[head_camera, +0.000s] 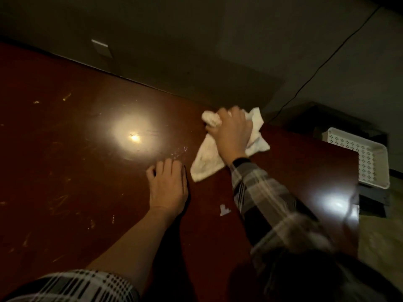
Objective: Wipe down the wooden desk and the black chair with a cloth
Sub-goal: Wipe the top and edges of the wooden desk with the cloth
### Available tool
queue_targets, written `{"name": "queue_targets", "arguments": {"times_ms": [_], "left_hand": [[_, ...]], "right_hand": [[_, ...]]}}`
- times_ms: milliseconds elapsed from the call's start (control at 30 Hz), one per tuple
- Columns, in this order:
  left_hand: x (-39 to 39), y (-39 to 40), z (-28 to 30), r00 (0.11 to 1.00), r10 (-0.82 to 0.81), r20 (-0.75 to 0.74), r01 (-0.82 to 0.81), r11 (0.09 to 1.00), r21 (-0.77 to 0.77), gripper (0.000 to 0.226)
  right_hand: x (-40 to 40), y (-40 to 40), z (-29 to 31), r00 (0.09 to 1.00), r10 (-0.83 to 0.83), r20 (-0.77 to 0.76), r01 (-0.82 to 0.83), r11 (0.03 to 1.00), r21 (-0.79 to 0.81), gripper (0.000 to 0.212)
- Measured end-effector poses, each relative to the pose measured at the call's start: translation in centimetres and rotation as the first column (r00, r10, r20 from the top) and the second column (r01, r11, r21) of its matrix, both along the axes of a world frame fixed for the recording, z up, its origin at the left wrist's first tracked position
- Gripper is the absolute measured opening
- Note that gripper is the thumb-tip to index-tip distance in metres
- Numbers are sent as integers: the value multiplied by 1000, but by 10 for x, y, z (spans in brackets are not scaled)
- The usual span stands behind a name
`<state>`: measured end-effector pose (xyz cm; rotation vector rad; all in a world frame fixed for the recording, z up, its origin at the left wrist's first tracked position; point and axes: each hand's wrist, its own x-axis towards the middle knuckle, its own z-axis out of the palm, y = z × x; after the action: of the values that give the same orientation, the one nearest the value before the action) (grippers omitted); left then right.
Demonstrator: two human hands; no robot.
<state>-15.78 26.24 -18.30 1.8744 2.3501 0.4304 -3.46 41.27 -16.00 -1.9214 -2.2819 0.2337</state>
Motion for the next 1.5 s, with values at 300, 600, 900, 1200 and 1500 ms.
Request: {"name": "queue_targets", "arguments": {"times_ms": [300, 600, 900, 1200, 1500], "left_hand": [[1, 0, -2, 999, 7, -31, -6, 999, 53, 15], [0, -2, -7, 998, 5, -56, -3, 999, 52, 12], [1, 0, -7, 999, 15, -36, -12, 996, 88, 16], [-1, -3, -4, 999, -10, 32, 8, 998, 57, 14], [-17, -4, 25, 843, 63, 535, -65, 998, -15, 20]], "right_hand": [[8, -55, 1, 999, 52, 3, -52, 999, 6, 36], [-26, 27, 4, 994, 100, 34, -100, 995, -8, 38], [-5, -42, -2, 990, 143, 11, -144, 989, 35, 35], [-49, 33, 11, 999, 26, 39, -24, 998, -55, 41], [-46, -48, 17, 996, -77, 43, 82, 989, -126, 37]]}}
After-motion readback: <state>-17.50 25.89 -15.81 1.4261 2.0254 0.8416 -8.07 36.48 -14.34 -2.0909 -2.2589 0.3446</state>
